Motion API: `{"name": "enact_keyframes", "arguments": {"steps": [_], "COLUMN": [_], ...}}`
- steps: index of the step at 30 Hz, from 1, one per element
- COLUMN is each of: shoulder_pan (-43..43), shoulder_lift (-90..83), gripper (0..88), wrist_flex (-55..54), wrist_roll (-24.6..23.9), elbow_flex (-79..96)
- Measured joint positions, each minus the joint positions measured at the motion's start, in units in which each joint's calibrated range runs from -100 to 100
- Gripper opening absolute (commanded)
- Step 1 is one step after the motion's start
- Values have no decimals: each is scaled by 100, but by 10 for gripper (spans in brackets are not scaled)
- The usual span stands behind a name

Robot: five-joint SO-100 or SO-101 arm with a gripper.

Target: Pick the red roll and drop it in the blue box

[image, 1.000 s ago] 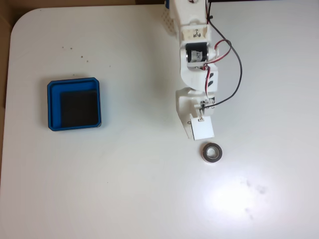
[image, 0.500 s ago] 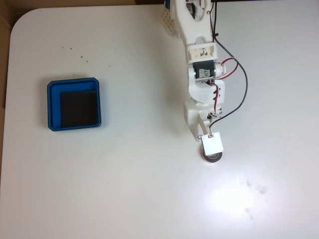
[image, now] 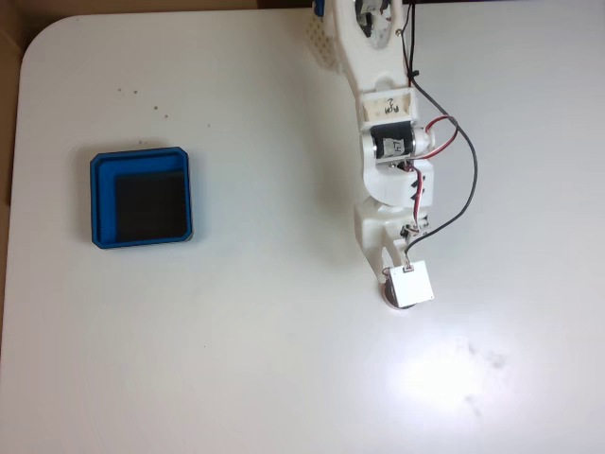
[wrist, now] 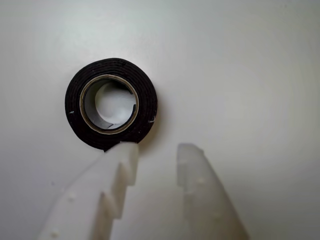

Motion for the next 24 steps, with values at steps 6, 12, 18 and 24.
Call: {"name": "enact_keyframes", "arguments": {"steps": [6, 12, 18, 24], "shoulder_pan": [-10, -10, -10, -10], "shoulder_lift": [68, 102, 305, 500], "gripper": [95, 207, 208, 207], "wrist_flex": [16, 16, 16, 16], "wrist_roll": [0, 0, 0, 0], "elbow_flex": [-9, -9, -18, -54]}}
